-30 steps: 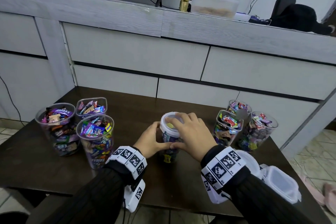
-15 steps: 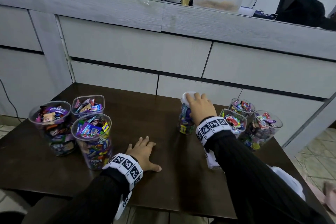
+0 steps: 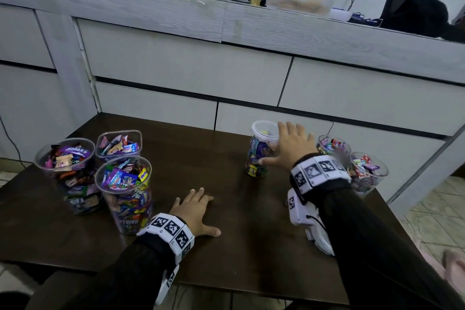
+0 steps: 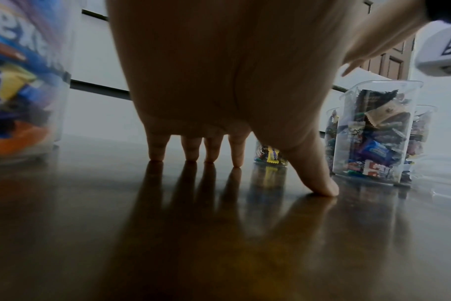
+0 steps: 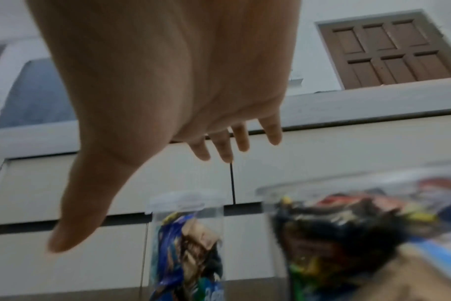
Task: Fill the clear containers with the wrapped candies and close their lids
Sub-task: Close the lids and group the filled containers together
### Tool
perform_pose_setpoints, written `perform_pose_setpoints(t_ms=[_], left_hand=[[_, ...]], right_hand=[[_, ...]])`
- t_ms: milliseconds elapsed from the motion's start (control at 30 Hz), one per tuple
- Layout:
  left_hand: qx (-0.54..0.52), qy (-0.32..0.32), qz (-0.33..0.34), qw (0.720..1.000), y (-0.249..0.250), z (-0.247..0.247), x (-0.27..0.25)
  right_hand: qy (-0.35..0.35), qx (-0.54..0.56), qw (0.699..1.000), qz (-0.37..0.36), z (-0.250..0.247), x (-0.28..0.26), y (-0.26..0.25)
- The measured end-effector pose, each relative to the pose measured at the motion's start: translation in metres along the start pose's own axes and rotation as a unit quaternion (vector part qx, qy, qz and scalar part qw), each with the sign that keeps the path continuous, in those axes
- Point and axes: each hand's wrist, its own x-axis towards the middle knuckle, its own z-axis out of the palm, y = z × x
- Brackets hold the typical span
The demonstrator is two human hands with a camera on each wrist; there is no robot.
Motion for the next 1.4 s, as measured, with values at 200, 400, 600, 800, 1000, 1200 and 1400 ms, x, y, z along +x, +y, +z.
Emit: perform_pose_setpoints(t_ms=[200,400,600,800,1000,1200,1400], left_hand=[[-0.011,0.008,0.002,1.000,-0.001,0.002,0.001],[-0.014,0.009,0.002,1.000,-0.002,0.001,-0.001],[-0.020,0.001,0.002,1.000,0.000,-0.003,-0.006],[-0.119,0.031,0.055,0.991,0.004,-0.014,-0.016],[-0.290,0.047,0.192,0.936,0.016,-0.035,-0.029],[-0.365,0.052,0.248,0.896,0.014,-0.036,-0.032],[-0.354,0.071,0.249,0.899,0.012,-0.030,-0.032]], right_hand=[[-0.058,-0.042,0.993,0.099,-0.009,-0.042,0.048],[-0.094,-0.052,0.987,0.117,0.002,-0.050,0.066],[-0.092,-0.010,0.990,0.110,-0.007,-0.051,0.069],[-0.118,0.038,0.992,0.026,-0.012,-0.065,0.037],[-0.086,0.042,0.989,-0.116,-0.018,-0.087,-0.030],[-0.052,0.029,0.982,-0.181,-0.018,-0.102,-0.072],[-0.103,0.064,0.978,-0.170,-0.025,-0.102,-0.055]])
